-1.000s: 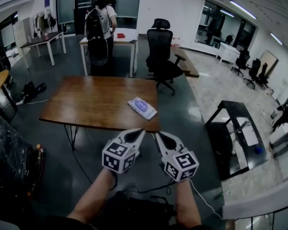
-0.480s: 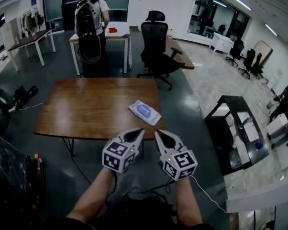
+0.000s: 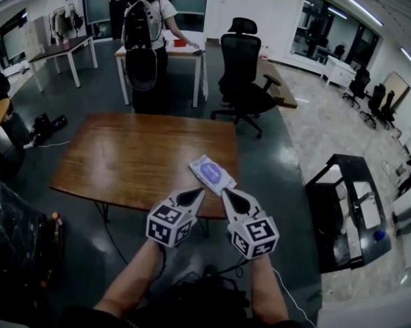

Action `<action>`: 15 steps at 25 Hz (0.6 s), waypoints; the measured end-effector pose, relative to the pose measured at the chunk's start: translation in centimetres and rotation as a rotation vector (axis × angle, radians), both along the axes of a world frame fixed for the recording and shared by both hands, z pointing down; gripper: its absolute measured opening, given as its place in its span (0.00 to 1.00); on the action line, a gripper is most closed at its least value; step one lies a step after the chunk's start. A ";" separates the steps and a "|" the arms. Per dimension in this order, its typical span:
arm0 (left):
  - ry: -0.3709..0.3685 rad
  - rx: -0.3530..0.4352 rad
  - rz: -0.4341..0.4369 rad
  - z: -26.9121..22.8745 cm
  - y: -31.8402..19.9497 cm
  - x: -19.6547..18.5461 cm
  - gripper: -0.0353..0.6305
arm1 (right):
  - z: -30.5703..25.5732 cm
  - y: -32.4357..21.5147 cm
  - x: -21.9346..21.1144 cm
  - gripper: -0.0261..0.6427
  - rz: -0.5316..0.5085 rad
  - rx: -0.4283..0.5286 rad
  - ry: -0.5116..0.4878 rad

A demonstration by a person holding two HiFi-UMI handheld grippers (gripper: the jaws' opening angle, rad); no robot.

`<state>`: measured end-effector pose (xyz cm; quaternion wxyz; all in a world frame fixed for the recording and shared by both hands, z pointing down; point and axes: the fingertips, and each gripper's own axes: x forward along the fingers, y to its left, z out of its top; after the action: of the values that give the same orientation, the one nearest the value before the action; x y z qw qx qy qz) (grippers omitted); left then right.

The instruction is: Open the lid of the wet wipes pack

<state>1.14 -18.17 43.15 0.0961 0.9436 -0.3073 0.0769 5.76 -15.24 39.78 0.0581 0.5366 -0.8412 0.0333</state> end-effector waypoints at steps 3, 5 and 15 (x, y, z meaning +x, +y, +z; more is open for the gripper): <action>-0.016 0.005 -0.040 0.4 -1.5 0.9 0.06 | 0.4 -1.8 1.5 0.06 -0.033 0.000 0.009; -0.027 0.001 -0.072 0.3 -2.4 1.6 0.06 | 0.7 -2.9 2.6 0.06 -0.054 -0.003 0.017; -0.104 -0.039 -0.182 2.2 -6.6 1.9 0.06 | 2.9 -7.3 4.9 0.06 -0.113 -0.049 0.030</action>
<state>3.04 -24.76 45.37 0.1047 0.9045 -0.3948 0.1227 10.67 -22.57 42.73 0.0856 0.4873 -0.8680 0.0424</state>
